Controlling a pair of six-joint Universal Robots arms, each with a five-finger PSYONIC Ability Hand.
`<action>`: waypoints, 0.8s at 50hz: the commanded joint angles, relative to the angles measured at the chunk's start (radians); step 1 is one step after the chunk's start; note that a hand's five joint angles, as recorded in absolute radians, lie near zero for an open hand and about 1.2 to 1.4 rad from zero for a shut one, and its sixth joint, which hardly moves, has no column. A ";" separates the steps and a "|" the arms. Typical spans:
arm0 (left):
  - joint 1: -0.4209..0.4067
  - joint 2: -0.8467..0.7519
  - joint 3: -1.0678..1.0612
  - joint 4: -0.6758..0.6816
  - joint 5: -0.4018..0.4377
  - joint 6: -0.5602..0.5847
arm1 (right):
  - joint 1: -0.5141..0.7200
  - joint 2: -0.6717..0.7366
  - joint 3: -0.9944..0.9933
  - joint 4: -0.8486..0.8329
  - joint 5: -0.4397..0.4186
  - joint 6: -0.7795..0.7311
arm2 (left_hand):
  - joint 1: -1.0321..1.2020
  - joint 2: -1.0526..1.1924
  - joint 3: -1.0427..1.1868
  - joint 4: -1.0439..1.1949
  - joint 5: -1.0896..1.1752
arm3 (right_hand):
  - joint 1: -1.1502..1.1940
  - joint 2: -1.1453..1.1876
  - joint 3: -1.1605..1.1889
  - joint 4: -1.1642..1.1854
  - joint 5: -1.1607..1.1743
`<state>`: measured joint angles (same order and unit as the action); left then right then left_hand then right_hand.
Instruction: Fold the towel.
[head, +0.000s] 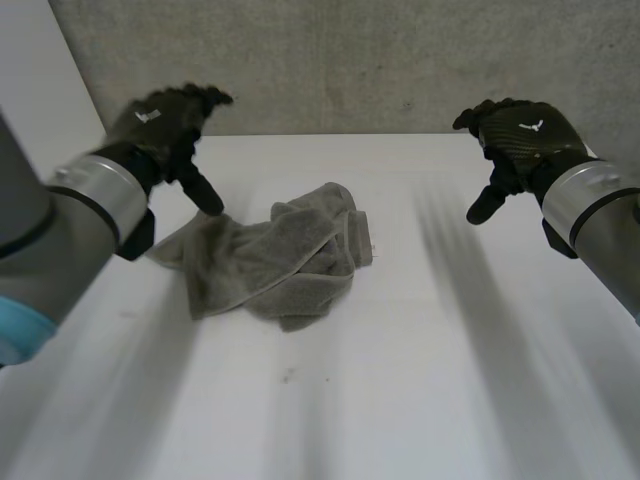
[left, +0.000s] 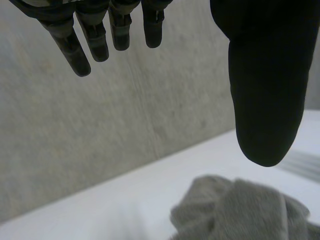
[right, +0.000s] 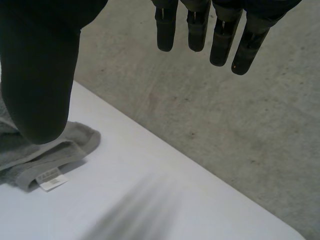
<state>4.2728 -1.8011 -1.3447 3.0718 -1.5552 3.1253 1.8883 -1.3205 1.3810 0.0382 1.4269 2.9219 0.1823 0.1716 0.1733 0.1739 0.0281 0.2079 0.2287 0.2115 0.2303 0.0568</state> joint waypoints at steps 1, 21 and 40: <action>-0.028 -0.220 0.088 0.015 0.000 0.004 | 0.002 0.044 0.000 0.000 -0.037 -0.030 | 0.034 0.045 0.043 0.042 0.014 | -0.033 -0.054 -0.037 -0.056 -0.057; -0.099 -0.699 0.503 0.024 0.037 0.121 | -0.003 0.165 -0.008 -0.001 -0.037 -0.156 | 1.157 1.168 1.166 1.165 1.137 | -0.033 -0.054 -0.037 -0.056 -0.057; -0.208 -0.092 0.014 -0.099 0.047 0.127 | -0.002 0.365 -0.233 0.000 -0.302 -0.156 | 1.214 1.225 1.223 1.222 1.194 | -0.033 -0.054 -0.037 -0.056 -0.057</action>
<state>4.0806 -2.1484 -1.1150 2.9772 -1.5069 3.2494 1.8704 -1.0444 1.2472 0.0449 1.2890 2.7051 1.1603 1.2120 1.2088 1.2132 1.0196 0.2079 0.2287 0.2115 0.2303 0.0567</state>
